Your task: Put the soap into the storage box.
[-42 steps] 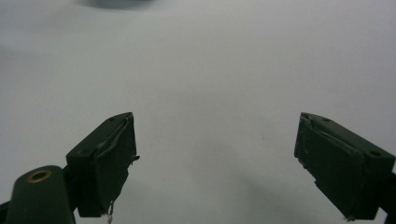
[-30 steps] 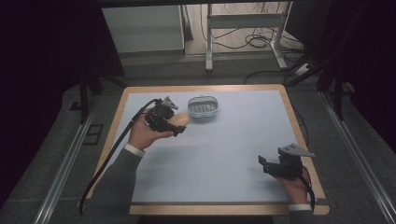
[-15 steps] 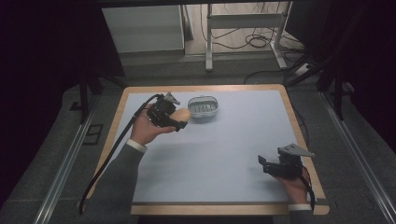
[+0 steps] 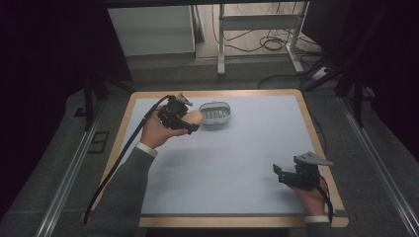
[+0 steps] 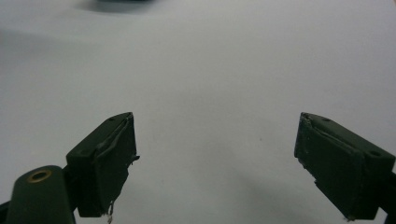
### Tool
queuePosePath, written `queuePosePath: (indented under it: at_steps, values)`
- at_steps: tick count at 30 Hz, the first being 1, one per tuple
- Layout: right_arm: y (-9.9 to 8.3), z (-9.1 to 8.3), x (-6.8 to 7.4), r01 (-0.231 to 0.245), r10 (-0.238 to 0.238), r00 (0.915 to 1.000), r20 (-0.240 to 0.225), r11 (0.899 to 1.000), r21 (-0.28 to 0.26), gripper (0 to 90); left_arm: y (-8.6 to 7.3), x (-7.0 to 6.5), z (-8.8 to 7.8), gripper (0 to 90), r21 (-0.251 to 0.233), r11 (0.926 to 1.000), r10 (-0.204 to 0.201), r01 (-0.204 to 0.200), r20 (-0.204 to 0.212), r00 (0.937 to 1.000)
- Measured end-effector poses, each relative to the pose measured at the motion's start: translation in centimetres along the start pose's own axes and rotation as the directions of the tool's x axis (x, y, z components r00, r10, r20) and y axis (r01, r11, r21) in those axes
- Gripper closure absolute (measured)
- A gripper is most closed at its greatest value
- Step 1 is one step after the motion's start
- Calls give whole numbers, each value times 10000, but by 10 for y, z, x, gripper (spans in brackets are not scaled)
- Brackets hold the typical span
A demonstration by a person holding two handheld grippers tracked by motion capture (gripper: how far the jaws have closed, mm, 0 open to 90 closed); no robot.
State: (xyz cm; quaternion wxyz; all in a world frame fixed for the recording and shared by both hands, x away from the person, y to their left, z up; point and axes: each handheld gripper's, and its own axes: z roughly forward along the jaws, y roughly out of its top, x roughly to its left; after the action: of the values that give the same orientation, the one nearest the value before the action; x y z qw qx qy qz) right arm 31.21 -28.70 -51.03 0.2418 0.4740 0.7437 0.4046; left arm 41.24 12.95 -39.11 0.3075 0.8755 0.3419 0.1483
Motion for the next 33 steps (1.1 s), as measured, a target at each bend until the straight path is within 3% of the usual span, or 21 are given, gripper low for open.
queuePosePath:
  at_steps: [16, 33]
  values:
    - [1, -1, 0, 68, -67, 10000, 22, 9999, -133, 127, 12, 1, 4, 325, -19, 10000, 68, -68, -66, 10000]
    - [1, -3, -1, 70, -71, 10000, -14, 9998, -191, 127, 32, 5, 27, 325, 310, 9993, 222, -222, -5, 9998]
